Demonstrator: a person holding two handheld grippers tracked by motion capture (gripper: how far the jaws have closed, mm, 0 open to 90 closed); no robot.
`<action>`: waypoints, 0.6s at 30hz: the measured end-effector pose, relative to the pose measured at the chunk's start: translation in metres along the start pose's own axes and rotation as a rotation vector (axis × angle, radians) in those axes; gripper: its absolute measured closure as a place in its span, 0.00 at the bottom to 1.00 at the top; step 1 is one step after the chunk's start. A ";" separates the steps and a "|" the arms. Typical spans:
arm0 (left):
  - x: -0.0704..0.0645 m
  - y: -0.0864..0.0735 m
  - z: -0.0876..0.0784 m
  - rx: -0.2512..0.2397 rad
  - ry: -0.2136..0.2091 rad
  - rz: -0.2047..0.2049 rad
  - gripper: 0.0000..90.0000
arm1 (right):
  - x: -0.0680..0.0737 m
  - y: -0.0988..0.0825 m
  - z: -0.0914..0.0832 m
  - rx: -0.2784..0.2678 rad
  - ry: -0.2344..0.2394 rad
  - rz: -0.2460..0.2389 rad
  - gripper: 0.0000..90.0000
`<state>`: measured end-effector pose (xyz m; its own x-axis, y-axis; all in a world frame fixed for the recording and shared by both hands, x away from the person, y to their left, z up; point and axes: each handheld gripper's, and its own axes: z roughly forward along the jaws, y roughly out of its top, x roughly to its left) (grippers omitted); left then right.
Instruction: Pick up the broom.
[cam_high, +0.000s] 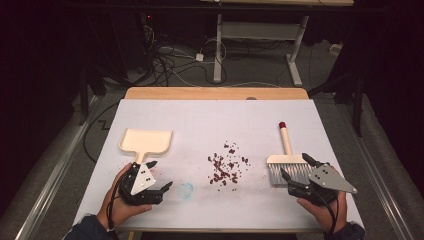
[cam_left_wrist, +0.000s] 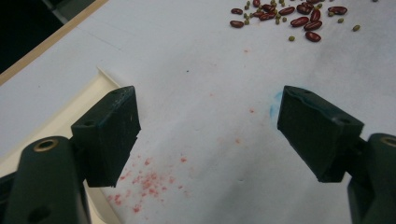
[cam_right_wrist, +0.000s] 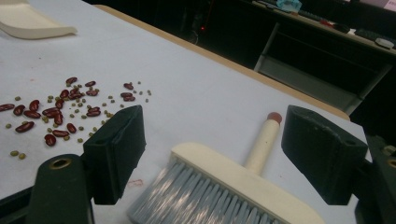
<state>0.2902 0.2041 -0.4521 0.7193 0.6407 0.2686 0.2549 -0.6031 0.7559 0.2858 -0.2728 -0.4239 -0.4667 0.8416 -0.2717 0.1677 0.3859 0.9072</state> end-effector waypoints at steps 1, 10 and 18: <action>0.000 0.000 0.000 0.002 -0.001 0.001 0.23 | -0.001 -0.001 0.001 0.001 0.000 0.004 0.24; -0.004 0.001 0.003 0.013 -0.016 0.029 0.23 | -0.003 0.001 0.000 0.033 -0.021 0.007 0.24; -0.002 -0.001 0.006 0.024 -0.015 0.013 0.23 | -0.015 0.008 0.019 0.092 -0.021 0.056 0.26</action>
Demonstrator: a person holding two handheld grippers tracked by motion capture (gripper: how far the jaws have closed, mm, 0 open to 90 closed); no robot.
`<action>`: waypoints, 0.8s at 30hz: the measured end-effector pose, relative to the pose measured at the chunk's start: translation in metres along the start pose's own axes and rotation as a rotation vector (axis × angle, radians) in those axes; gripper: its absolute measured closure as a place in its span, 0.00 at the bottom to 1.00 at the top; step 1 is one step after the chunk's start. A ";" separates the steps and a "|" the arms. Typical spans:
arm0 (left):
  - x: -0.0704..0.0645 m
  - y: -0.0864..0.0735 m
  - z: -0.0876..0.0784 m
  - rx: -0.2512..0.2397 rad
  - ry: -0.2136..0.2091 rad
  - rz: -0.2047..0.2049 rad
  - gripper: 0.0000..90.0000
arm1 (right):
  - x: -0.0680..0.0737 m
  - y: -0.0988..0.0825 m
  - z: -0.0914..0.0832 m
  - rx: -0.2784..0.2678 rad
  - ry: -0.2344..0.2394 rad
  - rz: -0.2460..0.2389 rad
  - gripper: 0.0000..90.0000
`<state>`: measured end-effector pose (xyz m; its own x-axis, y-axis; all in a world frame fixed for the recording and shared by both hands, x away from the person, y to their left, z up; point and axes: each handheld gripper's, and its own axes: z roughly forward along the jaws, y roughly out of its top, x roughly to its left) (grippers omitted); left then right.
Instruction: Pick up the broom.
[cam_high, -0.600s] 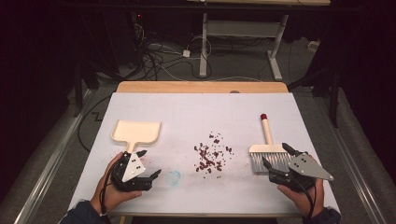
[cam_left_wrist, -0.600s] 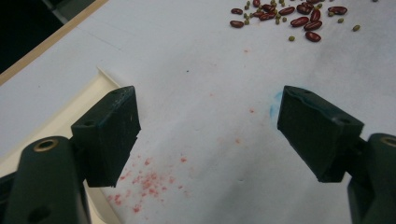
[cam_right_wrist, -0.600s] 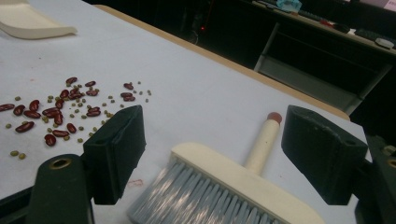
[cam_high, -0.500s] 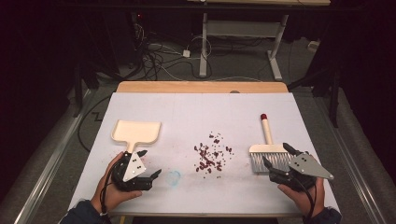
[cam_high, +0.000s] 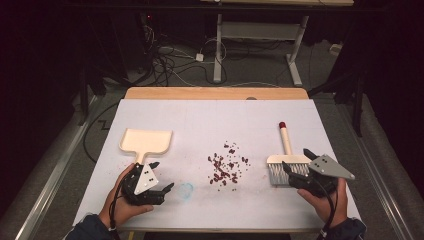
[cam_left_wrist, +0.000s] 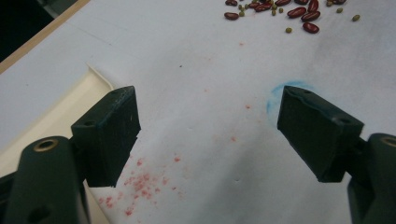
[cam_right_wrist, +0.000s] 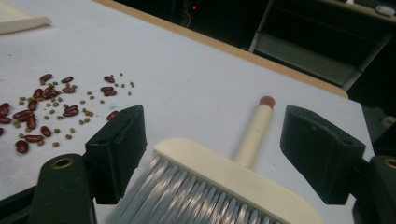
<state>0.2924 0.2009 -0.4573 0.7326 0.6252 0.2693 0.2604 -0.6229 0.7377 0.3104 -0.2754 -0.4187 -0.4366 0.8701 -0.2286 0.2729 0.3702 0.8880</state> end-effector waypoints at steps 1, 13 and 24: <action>0.000 0.000 0.000 0.000 0.000 0.000 0.23 | -0.002 0.002 0.004 0.001 0.000 -0.002 0.26; 0.000 -0.001 0.002 0.012 -0.003 -0.005 0.23 | -0.055 0.028 0.081 0.383 -0.061 0.209 0.32; -0.002 -0.003 0.005 0.031 -0.010 0.005 0.23 | -0.076 0.008 0.142 0.613 -0.054 0.329 0.40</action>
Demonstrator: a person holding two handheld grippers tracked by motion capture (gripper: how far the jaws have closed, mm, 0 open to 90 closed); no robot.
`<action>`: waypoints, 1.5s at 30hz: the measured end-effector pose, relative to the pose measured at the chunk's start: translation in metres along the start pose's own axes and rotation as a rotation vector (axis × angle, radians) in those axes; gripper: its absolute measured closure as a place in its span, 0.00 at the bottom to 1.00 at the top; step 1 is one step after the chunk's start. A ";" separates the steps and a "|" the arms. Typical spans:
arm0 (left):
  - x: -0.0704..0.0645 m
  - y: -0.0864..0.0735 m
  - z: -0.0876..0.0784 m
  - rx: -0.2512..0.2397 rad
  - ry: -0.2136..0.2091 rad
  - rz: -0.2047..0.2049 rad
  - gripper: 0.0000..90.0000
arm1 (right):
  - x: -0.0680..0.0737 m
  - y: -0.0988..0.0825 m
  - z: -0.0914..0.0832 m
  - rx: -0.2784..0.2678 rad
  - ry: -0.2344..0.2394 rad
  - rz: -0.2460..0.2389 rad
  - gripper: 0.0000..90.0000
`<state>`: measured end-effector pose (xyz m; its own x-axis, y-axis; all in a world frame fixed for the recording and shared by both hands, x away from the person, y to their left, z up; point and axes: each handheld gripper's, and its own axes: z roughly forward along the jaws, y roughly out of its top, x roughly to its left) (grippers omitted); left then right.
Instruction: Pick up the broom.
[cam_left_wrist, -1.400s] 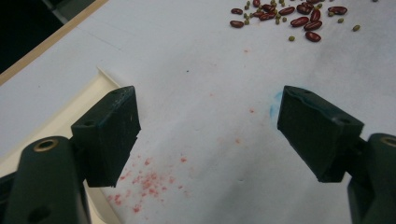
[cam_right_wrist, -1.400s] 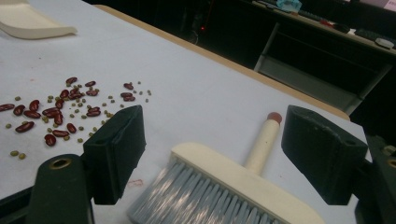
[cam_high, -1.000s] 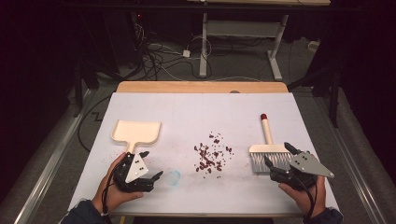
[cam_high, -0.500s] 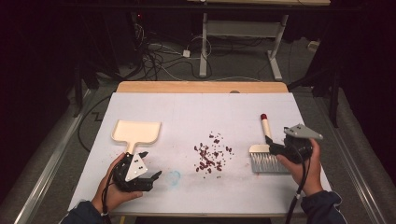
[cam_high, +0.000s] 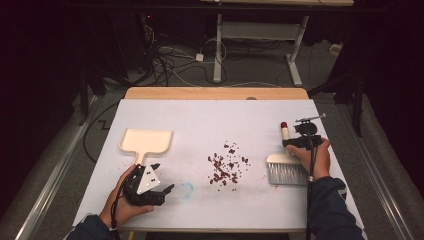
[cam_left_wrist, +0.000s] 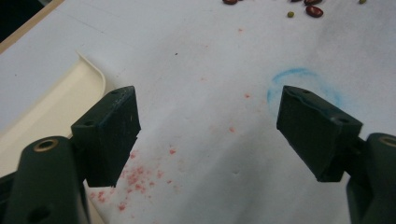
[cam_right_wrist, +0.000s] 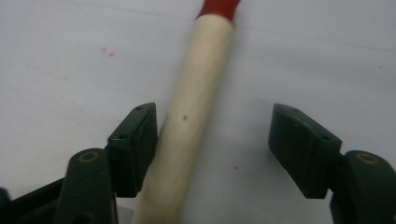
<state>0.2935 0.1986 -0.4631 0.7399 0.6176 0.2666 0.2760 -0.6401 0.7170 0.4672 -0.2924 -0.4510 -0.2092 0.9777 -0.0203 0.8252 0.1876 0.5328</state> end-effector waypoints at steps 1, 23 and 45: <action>-0.001 0.000 0.000 0.002 -0.001 0.001 0.23 | 0.001 0.000 0.003 0.003 -0.004 -0.002 0.40; -0.007 -0.009 -0.008 0.033 0.014 -0.002 0.23 | 0.019 0.005 0.005 -0.027 -0.001 -0.117 0.78; -0.008 -0.001 -0.008 0.002 0.018 0.010 0.24 | 0.014 -0.014 -0.055 -0.359 0.076 -0.127 0.78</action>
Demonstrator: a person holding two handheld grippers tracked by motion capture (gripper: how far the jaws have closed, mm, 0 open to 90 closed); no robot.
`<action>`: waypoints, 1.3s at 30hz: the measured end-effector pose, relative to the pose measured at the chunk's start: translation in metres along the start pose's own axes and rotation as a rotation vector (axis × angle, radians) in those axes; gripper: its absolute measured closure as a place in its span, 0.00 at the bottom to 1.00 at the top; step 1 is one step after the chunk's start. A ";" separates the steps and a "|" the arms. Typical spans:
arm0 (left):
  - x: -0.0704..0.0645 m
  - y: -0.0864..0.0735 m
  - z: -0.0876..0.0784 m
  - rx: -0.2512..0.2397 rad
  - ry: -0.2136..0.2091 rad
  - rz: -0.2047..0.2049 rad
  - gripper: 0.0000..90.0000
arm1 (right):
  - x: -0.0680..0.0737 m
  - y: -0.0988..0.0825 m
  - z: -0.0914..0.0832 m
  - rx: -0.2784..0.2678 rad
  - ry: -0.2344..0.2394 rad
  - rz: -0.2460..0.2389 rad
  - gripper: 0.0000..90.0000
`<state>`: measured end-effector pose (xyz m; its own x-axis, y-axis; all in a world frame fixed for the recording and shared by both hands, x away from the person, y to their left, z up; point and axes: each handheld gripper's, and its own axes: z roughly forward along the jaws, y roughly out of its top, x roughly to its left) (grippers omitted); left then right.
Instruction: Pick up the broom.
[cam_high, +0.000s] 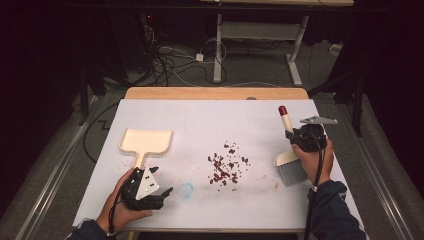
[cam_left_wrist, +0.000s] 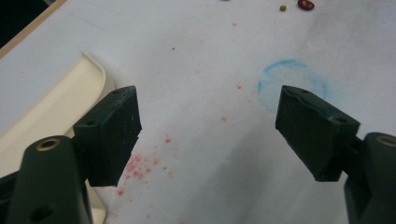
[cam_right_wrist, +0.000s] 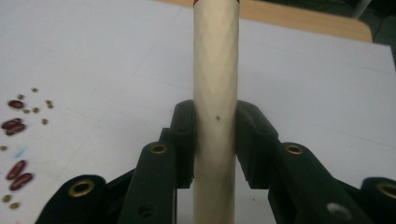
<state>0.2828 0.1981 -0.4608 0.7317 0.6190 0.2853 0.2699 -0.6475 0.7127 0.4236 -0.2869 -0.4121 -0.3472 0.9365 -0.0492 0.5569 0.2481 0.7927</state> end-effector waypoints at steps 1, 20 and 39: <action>-0.001 0.002 0.001 -0.008 -0.002 -0.002 0.24 | 0.000 0.000 -0.005 -0.018 0.003 -0.003 0.78; -0.008 0.040 -0.002 -0.140 -0.108 -0.070 0.27 | 0.016 0.009 -0.052 -0.219 0.043 -0.004 0.79; -0.069 0.147 0.036 -0.345 -0.305 -0.026 0.26 | 0.113 0.018 -0.084 -0.380 0.174 -0.099 0.78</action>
<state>0.2947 0.0445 -0.3990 0.8921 0.4406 0.1003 0.1039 -0.4160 0.9034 0.3310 -0.1969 -0.3522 -0.5253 0.8489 -0.0587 0.2082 0.1951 0.9584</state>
